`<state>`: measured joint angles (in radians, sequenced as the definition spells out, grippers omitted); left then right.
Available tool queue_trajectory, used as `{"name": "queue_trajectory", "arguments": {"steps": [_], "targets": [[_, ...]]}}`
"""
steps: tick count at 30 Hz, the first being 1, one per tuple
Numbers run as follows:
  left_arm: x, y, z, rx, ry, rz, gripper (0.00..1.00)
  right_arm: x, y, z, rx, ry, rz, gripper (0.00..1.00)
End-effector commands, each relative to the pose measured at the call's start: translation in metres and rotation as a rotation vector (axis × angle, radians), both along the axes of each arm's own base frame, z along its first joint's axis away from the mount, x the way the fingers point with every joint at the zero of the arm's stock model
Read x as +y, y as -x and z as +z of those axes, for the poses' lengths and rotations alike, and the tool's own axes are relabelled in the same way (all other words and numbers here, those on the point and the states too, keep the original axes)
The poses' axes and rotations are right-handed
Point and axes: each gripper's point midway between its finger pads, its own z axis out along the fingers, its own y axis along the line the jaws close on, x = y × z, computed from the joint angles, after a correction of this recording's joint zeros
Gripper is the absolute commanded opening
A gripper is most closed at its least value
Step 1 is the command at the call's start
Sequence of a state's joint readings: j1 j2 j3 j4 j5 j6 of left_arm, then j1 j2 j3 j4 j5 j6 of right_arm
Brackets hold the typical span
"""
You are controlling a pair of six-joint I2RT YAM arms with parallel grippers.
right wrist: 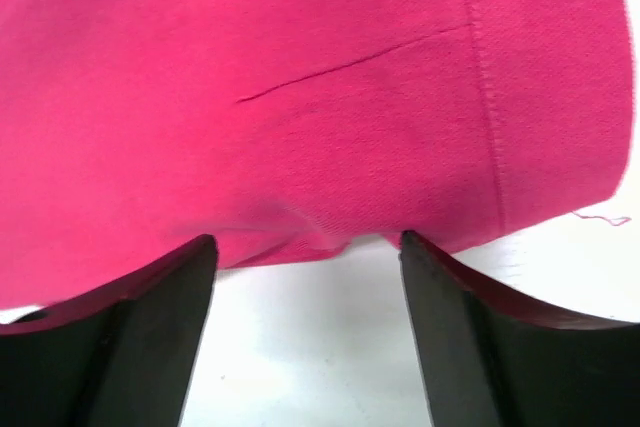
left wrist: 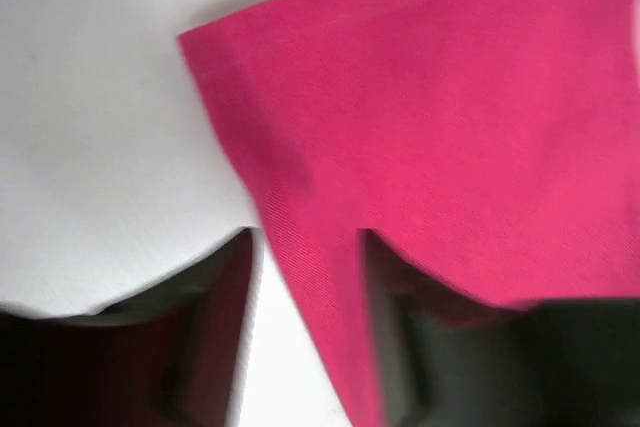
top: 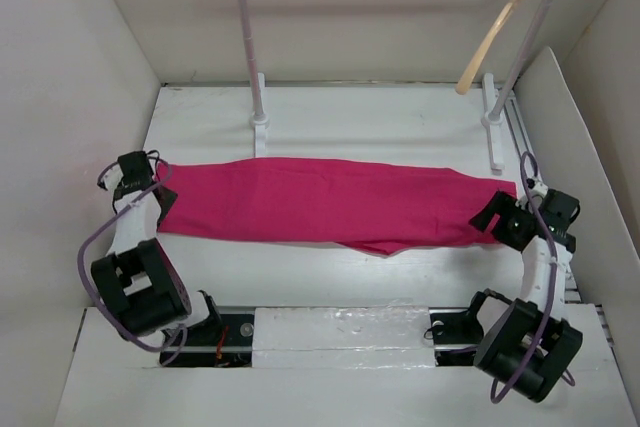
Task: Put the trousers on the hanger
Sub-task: Fold the trousers at the center of the board.
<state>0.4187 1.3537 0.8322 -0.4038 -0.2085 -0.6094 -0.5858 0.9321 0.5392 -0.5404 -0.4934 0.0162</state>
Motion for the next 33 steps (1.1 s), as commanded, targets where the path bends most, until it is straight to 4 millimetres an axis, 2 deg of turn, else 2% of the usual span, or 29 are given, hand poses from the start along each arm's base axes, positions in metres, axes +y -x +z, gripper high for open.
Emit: {"name": "queue_trajectory", "arguments": {"steps": [1, 3, 4, 5, 7, 9, 10, 12, 14, 17, 21, 22, 23, 24, 28, 31, 33], "targets": [[-0.031, -0.025, 0.038, -0.144, 0.016, -0.087, 0.5, 0.01, -0.006, 0.023, -0.029, -0.015, 0.071, 0.81], [-0.052, -0.035, 0.056, -0.202, 0.006, -0.159, 0.59, 0.005, -0.008, 0.026, -0.018, 0.003, 0.051, 0.83], [-0.063, -0.04, 0.063, -0.226, 0.001, -0.203, 0.6, -0.004, -0.006, 0.025, -0.003, 0.023, 0.016, 0.83], [-0.09, -0.045, 0.072, -0.258, -0.002, -0.3, 0.6, -0.017, -0.003, 0.023, 0.009, 0.029, -0.037, 0.83], [-0.121, -0.051, 0.082, -0.325, 0.008, -0.406, 0.59, -0.03, 0.0, 0.018, 0.025, 0.0, -0.122, 0.83], [-0.165, -0.044, 0.088, -0.384, 0.061, -0.546, 0.59, -0.047, 0.004, 0.008, 0.02, -0.039, -0.204, 0.83], [-0.177, -0.045, 0.092, -0.42, 0.078, -0.588, 0.59, -0.05, 0.004, 0.008, 0.005, -0.068, -0.229, 0.83], [-0.208, -0.031, 0.086, -0.426, 0.143, -0.7, 0.58, -0.063, 0.008, 0.002, -0.005, -0.074, -0.304, 0.84], [-0.223, -0.023, 0.082, -0.42, 0.166, -0.761, 0.58, -0.078, 0.014, -0.001, 0.003, -0.046, -0.392, 0.84], [-0.239, -0.014, 0.073, -0.412, 0.223, -0.84, 0.58, -0.083, 0.016, -0.006, -0.006, -0.048, -0.453, 0.86], [-0.24, -0.012, 0.067, -0.407, 0.217, -0.878, 0.58, -0.091, 0.014, -0.022, -0.015, -0.066, -0.536, 0.88], [-0.243, -0.013, 0.065, -0.404, 0.219, -0.898, 0.58, -0.091, 0.009, -0.037, -0.003, -0.1, -0.553, 0.88], [-0.243, -0.013, 0.065, -0.404, 0.219, -0.898, 0.58, -0.091, 0.009, -0.037, -0.003, -0.1, -0.553, 0.88], [-0.243, -0.014, 0.065, -0.4, 0.219, -0.901, 0.58, -0.087, 0.008, -0.048, 0.027, -0.135, -0.545, 0.88], [-0.244, -0.021, 0.06, -0.378, 0.221, -0.905, 0.58, -0.079, -0.007, -0.061, 0.048, -0.153, -0.518, 0.89], [-0.245, -0.026, 0.061, -0.379, 0.22, -0.904, 0.56, -0.076, -0.019, -0.063, 0.034, -0.175, -0.521, 0.87], [-0.245, -0.029, 0.057, -0.371, 0.218, -0.899, 0.54, -0.067, -0.027, -0.065, 0.051, -0.193, -0.505, 0.81]]}}
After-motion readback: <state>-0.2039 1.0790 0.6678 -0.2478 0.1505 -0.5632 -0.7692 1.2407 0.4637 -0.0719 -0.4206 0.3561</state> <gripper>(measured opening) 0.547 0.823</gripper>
